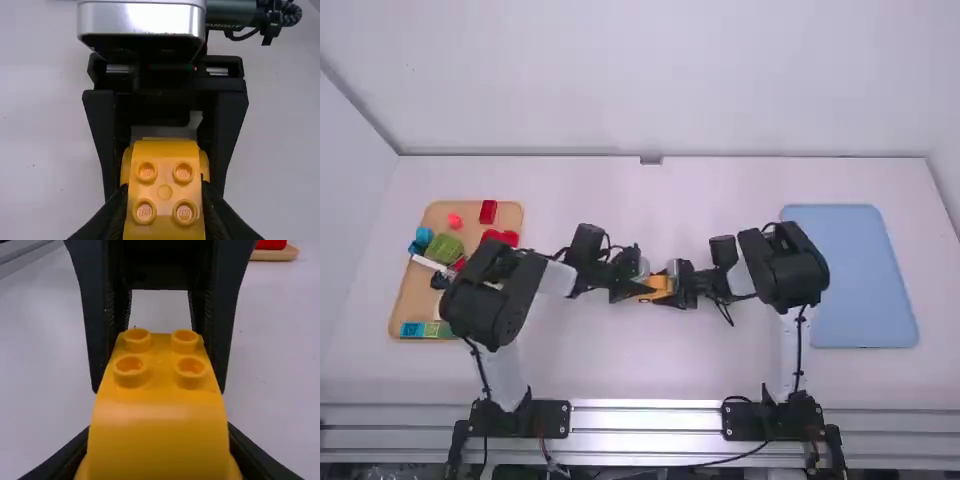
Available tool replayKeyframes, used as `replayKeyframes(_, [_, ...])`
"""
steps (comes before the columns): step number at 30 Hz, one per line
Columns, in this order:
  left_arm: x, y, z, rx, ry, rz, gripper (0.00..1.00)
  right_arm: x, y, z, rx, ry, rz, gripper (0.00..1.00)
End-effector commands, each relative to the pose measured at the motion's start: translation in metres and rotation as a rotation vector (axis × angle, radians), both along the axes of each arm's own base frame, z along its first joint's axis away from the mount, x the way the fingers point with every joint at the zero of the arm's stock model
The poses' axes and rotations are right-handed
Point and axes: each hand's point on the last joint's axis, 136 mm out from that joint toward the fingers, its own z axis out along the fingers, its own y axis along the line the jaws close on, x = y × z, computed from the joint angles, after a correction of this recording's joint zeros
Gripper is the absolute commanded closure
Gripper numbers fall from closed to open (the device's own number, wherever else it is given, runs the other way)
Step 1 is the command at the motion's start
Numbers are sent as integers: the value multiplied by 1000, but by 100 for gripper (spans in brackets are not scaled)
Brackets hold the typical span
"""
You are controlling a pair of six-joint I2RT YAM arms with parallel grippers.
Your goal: Assemble lego blocks to make yellow taxi
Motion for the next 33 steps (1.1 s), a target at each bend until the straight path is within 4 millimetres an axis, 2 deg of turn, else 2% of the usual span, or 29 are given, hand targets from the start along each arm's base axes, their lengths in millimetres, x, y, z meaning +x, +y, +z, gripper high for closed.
replayKeyframes(1, [-6, -6, -20, 95, 18, 20, 92, -2, -2, -14, -50, 7, -18, 55])
replayKeyframes(6, [-8, -6, -32, 192, 52, 35, 94, -2, -2, -14, -50, 11, -19, 55])
replayKeyframes(10, [-18, -2, -42, 293, 72, -13, 98, -2, -2, -14, -50, 10, -18, 55])
replayKeyframes(14, [-16, 3, -46, 328, 81, 4, 98, -2, -2, -14, -50, 10, -18, 55])
replayKeyframes(17, [-16, 1, -45, 316, 74, 0, 88, -2, -2, -14, -50, 10, -18, 55])
replayKeyframes(21, [-15, -5, -39, 277, 62, -15, 81, -2, -2, -14, -50, 11, -19, 55])
replayKeyframes(25, [-13, -8, -35, 255, 48, -21, 81, -2, -2, -14, -50, 14, -20, 55])
replayKeyframes(27, [-11, -10, -32, 243, 33, -23, 76, -2, -2, -14, -50, 15, -20, 55])
replayKeyframes(30, [-9, -14, -27, 213, 14, -33, 76, -2, -2, -14, -50, 14, -20, 55])
replayKeyframes(32, [-8, -15, -25, 200, 8, -37, 72, -2, -2, -14, -50, 14, -20, 55])
replayKeyframes(33, [-5, -14, -22, 185, 4, -34, 64, -2, -2, -14, -50, 14, -20, 55])
